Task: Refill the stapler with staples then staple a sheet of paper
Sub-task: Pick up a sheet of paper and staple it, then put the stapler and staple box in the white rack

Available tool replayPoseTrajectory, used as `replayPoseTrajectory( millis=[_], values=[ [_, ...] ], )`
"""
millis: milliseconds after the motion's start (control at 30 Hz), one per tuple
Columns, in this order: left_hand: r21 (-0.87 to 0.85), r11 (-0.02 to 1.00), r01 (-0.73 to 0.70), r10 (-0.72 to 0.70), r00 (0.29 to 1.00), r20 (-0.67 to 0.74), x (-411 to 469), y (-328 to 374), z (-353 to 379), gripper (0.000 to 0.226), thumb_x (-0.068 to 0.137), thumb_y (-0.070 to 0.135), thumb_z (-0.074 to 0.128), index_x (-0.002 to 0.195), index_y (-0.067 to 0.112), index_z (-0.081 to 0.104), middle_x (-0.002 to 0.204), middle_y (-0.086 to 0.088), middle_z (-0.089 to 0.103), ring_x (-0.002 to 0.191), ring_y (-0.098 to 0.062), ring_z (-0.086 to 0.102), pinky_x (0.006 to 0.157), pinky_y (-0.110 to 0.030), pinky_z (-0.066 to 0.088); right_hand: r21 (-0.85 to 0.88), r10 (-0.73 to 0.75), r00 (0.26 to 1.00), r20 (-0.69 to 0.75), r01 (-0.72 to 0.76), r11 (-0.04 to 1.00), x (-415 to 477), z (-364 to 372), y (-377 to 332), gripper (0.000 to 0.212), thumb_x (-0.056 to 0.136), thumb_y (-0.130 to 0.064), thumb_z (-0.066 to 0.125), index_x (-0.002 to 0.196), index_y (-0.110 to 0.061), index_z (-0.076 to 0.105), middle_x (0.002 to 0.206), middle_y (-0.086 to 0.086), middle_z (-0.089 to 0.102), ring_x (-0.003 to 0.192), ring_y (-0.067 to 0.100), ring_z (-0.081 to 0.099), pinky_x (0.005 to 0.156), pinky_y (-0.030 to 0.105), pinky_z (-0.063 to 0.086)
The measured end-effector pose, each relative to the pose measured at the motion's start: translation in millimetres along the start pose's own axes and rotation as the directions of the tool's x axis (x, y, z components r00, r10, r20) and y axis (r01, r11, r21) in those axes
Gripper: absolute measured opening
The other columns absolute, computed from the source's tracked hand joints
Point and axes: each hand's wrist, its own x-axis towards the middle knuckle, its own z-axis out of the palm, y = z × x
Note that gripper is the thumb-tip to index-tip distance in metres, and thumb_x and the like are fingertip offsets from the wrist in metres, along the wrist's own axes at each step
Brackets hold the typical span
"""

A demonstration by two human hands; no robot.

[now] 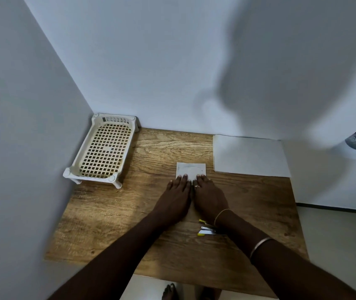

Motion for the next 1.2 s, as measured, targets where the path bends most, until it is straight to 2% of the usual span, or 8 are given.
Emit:
replayPoseTrajectory(
  millis=[100, 167, 367, 700, 1033, 1200],
  values=[
    [-0.008, 1.000, 0.000, 0.000, 1.000, 0.007, 12, -6, -3, 0.061, 0.108, 0.031, 0.026, 0.161, 0.008, 0.006, 0.169, -0.015, -0.003, 0.157, -0.030, -0.003, 0.127, -0.047, 0.003, -0.011, 0.001, 1.000, 0.021, 0.000, 1.000, 3, 6, -3, 0.061, 0.103, -0.031, 0.030, 0.156, -0.003, 0.020, 0.164, 0.021, 0.020, 0.153, 0.034, 0.015, 0.124, 0.043, 0.002],
    [-0.019, 1.000, -0.006, 0.006, 1.000, 0.004, 24, -11, -7, 0.061, 0.109, 0.031, 0.026, 0.161, 0.008, 0.005, 0.169, -0.015, -0.004, 0.157, -0.029, -0.005, 0.126, -0.046, 0.001, -0.021, 0.011, 1.000, 0.021, -0.010, 1.000, 11, 4, 1, 0.062, 0.103, -0.033, 0.026, 0.157, -0.003, 0.014, 0.165, 0.021, 0.014, 0.154, 0.034, 0.010, 0.123, 0.045, -0.003],
    [-0.045, 0.998, -0.043, 0.042, 0.999, -0.017, 66, -28, -22, 0.062, 0.108, 0.030, 0.029, 0.161, 0.010, 0.004, 0.170, -0.011, -0.005, 0.157, -0.026, -0.006, 0.125, -0.045, 0.001, 0.002, 0.075, 0.995, 0.064, -0.076, 0.997, 53, -11, 14, 0.062, 0.105, -0.036, 0.022, 0.158, -0.006, 0.013, 0.167, 0.018, 0.008, 0.155, 0.032, 0.005, 0.125, 0.046, 0.001],
    [-0.026, 0.997, -0.075, 0.074, 0.997, -0.025, 119, -40, -43, 0.068, 0.106, 0.031, 0.037, 0.161, 0.008, 0.004, 0.170, -0.013, -0.006, 0.157, -0.027, -0.007, 0.126, -0.046, 0.000, 0.015, 0.130, 0.990, 0.051, -0.131, 0.991, 110, -26, 40, 0.060, 0.104, -0.035, 0.024, 0.157, -0.006, 0.022, 0.165, 0.018, 0.016, 0.154, 0.031, 0.013, 0.124, 0.047, 0.003],
    [-0.068, 0.995, -0.068, 0.064, 0.996, -0.063, 130, -37, -46, 0.064, 0.107, 0.033, 0.035, 0.160, 0.008, 0.010, 0.170, -0.013, -0.001, 0.157, -0.027, -0.002, 0.127, -0.047, 0.005, 0.031, 0.123, 0.992, 0.017, -0.123, 0.992, 117, -25, 52, 0.057, 0.104, -0.032, 0.026, 0.155, -0.005, 0.026, 0.164, 0.018, 0.021, 0.153, 0.030, 0.018, 0.124, 0.047, 0.007],
    [-0.075, 0.995, -0.062, 0.058, 0.997, -0.057, 128, -35, -47, 0.065, 0.108, 0.034, 0.035, 0.161, 0.008, 0.007, 0.170, -0.013, -0.003, 0.157, -0.027, -0.006, 0.127, -0.046, 0.002, 0.043, 0.120, 0.993, 0.008, -0.120, 0.992, 114, -26, 52, 0.057, 0.105, -0.032, 0.027, 0.156, -0.007, 0.024, 0.165, 0.016, 0.019, 0.154, 0.029, 0.015, 0.125, 0.049, 0.007]
  ],
)
